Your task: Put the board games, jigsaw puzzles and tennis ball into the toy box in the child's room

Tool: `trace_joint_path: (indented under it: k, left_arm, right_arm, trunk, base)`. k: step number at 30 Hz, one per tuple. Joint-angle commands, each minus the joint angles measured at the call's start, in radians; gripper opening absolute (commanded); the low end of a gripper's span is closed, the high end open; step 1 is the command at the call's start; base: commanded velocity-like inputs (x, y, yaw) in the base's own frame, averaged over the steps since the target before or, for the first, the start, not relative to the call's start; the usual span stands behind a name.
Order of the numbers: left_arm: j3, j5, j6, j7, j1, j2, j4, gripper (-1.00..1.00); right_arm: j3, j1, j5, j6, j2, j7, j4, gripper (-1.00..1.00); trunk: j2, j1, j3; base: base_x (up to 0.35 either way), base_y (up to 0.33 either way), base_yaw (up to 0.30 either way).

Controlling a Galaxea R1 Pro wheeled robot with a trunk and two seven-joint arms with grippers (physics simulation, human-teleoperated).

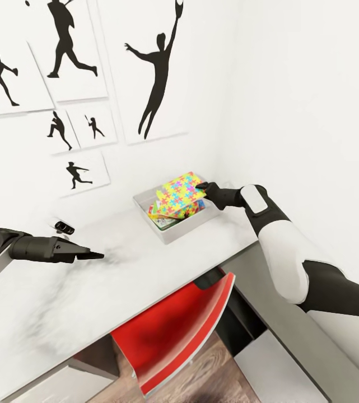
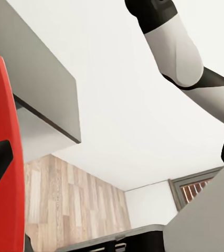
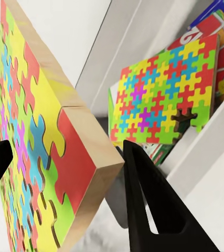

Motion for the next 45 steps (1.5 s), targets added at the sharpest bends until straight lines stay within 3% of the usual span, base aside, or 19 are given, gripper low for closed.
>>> trace_joint_path:
  k: [1, 45]
  left_arm:
    - [-0.004, 0.001, 0.011, -0.006, -0.002, 0.001, 0.0, 1.0]
    - [-0.005, 0.0, 0.014, -0.006, -0.002, 0.002, 0.0, 1.0]
  right_arm:
    - [-0.006, -0.001, -0.003, 0.005, 0.002, -0.008, -0.001, -1.0]
    - [0.0, -0.004, 0.006, 0.02, 0.019, -0.008, -0.067, -1.0]
  trunk:
    - [-0.002, 0.001, -0.004]
    - [-0.002, 0.001, -0.076]
  base:
    - [0.0, 0.0, 0.0]
    - [0.0, 0.0, 0.0]
